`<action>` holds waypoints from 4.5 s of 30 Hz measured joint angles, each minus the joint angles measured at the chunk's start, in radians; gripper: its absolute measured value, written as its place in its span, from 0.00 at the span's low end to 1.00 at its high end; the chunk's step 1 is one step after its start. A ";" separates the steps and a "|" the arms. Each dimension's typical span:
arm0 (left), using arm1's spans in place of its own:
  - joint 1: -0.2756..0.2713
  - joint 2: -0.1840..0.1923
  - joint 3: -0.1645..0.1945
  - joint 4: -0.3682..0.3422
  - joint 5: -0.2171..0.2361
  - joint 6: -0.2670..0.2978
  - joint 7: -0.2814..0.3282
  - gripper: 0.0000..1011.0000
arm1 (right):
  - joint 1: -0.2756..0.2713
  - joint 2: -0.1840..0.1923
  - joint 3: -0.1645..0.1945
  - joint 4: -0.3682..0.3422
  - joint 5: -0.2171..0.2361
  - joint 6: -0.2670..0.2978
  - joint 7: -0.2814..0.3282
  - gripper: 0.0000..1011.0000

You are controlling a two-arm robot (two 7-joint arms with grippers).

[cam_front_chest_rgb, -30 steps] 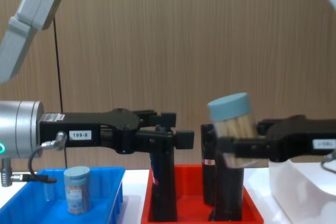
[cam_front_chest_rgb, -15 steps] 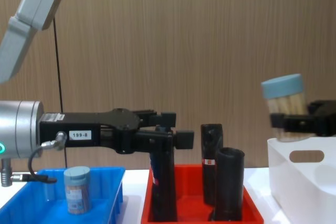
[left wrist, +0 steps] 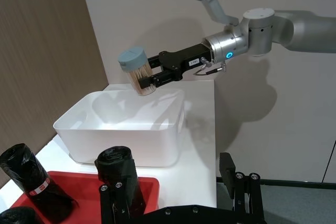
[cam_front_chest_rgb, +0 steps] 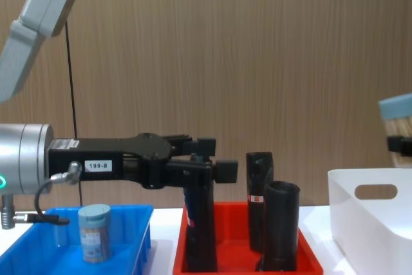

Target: Pick the cotton swabs from the blue box and place them into the white box.

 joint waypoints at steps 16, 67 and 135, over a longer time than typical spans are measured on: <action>0.000 0.000 0.000 0.000 0.000 0.000 0.000 0.99 | 0.058 -0.017 -0.003 0.170 -0.043 0.018 -0.032 0.65; 0.084 -0.008 0.036 -0.125 0.072 -0.007 0.373 0.99 | -0.190 -0.140 -0.026 -0.132 -0.075 -0.139 -0.244 0.99; 0.257 -0.025 0.109 -0.380 0.220 -0.021 1.138 0.99 | -0.275 -0.175 -0.029 -0.246 -0.081 -0.189 -0.316 0.99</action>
